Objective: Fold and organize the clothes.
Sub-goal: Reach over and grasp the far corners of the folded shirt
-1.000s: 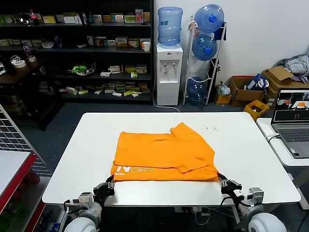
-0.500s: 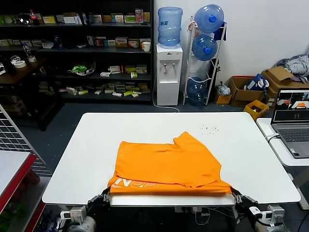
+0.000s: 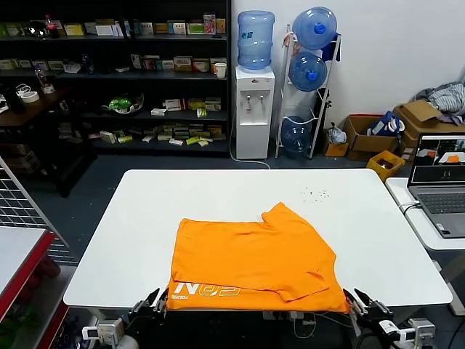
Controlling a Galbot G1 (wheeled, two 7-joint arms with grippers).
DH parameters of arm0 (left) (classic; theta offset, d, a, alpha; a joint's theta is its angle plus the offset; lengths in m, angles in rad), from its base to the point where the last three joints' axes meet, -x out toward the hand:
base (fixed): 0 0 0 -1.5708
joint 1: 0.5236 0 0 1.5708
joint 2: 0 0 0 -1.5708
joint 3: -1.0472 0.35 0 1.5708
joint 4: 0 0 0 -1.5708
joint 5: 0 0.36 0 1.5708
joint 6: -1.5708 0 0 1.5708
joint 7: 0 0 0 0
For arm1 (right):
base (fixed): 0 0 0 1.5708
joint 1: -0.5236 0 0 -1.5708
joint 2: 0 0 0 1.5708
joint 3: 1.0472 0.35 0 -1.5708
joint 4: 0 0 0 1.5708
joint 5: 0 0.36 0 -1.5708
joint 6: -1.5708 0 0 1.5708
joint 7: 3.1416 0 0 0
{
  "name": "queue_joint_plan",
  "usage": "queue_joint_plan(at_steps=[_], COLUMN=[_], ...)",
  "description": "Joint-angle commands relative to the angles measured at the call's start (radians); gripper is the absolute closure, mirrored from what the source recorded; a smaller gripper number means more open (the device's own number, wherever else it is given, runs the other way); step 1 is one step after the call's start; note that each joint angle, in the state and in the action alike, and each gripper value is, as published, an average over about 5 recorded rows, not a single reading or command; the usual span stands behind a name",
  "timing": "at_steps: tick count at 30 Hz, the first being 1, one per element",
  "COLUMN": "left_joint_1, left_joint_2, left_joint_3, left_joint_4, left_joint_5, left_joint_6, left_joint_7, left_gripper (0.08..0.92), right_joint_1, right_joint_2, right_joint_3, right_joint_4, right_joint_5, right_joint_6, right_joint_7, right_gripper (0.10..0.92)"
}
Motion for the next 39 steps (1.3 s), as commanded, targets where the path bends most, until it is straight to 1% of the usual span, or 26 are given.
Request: queue_joint_plan(at_steps=[1, 4, 6, 10, 12, 14, 17, 21, 28, 39], left_joint_1=[-0.278, -0.444, -0.557, -0.752, -0.815, -0.852, -0.882, -0.886, -0.879, -0.928], left_joint_2=[0.019, 0.019, 0.019, 0.017, 0.014, 0.008, -0.009, -0.031, -0.034, -0.039], left_joint_3=[-0.039, 0.013, 0.056, 0.143, 0.178, 0.203, 0.221, 0.237, 0.289, 0.372], left_joint_4=[0.069, 0.196, 0.302, 0.549, 0.650, 0.721, 0.805, 0.841, 0.806, 0.807], left_joint_5=[-0.071, -0.080, -0.091, -0.127, -0.137, -0.139, -0.138, -0.136, -0.136, -0.132], left_joint_6=[0.002, -0.004, -0.003, -0.002, 0.002, 0.006, 0.008, 0.009, 0.034, 0.053], left_joint_7=[0.048, 0.083, 0.109, 0.150, 0.165, 0.180, 0.196, 0.198, 0.195, 0.189], left_gripper=[0.549, 0.462, 0.401, 0.289, 0.232, 0.197, 0.179, 0.177, 0.177, 0.177], right_joint_1=[0.402, 0.653, 0.799, 1.055, 1.147, 1.196, 1.229, 1.223, 1.194, 1.181], right_joint_2=[-0.051, -0.021, 0.014, 0.104, 0.145, 0.174, 0.202, 0.219, 0.219, 0.215], right_joint_3=[-0.181, -0.329, -0.420, -0.566, -0.614, -0.644, -0.666, -0.664, -0.658, -0.648], right_joint_4=[-0.087, -0.227, -0.336, -0.607, -0.733, -0.822, -0.913, -0.956, -0.956, -0.978], right_joint_5=[0.042, 0.056, 0.061, 0.045, 0.033, 0.020, -0.006, -0.042, -0.056, -0.058], right_joint_6=[-0.029, -0.045, -0.052, -0.054, -0.059, -0.065, -0.069, -0.072, -0.090, -0.110], right_joint_7=[0.041, 0.104, 0.134, 0.147, 0.139, 0.124, 0.100, 0.081, 0.071, 0.062], right_gripper=[0.472, 0.385, 0.333, 0.241, 0.214, 0.206, 0.203, 0.203, 0.203, 0.203])
